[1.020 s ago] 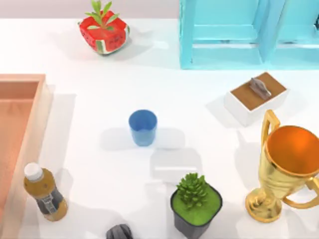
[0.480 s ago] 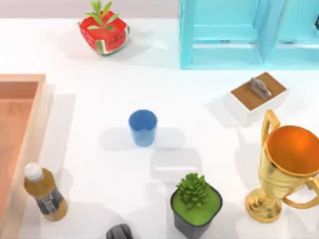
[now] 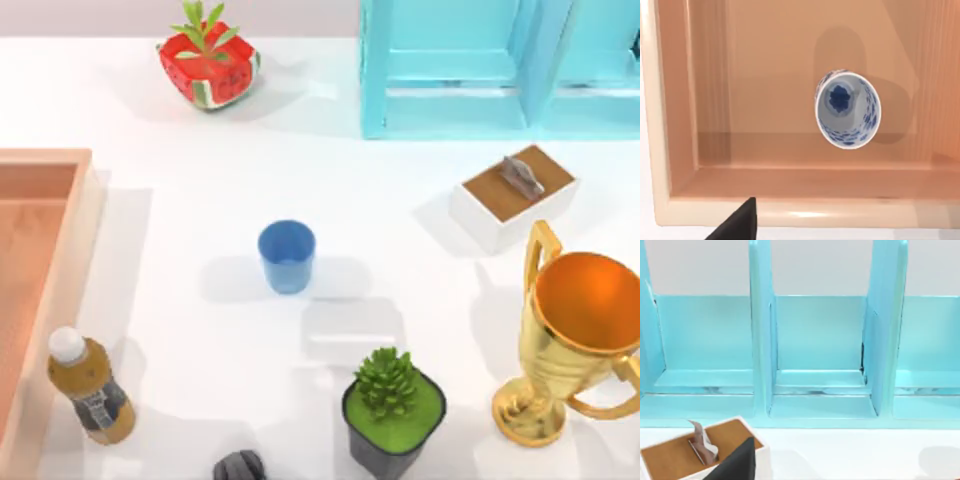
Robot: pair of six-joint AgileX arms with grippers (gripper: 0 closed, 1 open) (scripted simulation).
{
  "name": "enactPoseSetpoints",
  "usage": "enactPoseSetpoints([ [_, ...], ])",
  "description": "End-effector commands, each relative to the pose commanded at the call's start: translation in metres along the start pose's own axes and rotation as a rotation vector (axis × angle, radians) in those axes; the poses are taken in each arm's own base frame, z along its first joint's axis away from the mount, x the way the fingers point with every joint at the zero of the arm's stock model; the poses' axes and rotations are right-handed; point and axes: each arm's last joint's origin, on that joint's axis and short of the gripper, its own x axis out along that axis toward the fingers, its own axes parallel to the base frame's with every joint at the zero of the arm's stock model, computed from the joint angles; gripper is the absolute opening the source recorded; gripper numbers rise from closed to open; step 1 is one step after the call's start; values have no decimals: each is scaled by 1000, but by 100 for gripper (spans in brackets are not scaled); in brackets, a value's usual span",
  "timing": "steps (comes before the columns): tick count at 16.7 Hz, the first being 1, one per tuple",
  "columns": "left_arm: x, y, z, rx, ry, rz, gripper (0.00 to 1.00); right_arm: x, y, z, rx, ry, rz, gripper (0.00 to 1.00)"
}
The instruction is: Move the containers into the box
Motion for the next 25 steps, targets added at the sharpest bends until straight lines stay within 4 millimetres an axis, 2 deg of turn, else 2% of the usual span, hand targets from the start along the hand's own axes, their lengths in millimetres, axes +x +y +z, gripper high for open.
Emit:
enactPoseSetpoints([
  [2,0,-1,4,-1,4,-4,100,0,0,0,0,0,0,100],
  [4,-1,-6,20,-3,21,-17,100,0,0,0,0,0,0,100],
  [6,1,-18,49,-8,48,-35,100,0,0,0,0,0,0,100],
  [8,6,-40,89,-25,84,-50,100,0,0,0,0,0,0,100],
  [9,12,-56,111,-36,105,-54,100,0,0,0,0,0,0,100],
  [11,29,-103,151,-59,152,-53,100,0,0,0,0,0,0,100],
  [13,50,-166,180,-82,190,-39,100,0,0,0,0,0,0,100],
  [14,60,-199,188,-92,202,-30,100,0,0,0,0,0,0,100],
  [17,84,-292,189,-101,208,-10,100,0,0,0,0,0,0,100],
  [19,94,-335,182,-102,199,-6,100,0,0,0,0,0,0,100],
  [21,101,-359,177,-103,196,-3,100,0,0,0,0,0,0,100],
  [25,102,-363,175,-103,195,-2,100,0,0,0,0,0,0,100],
])
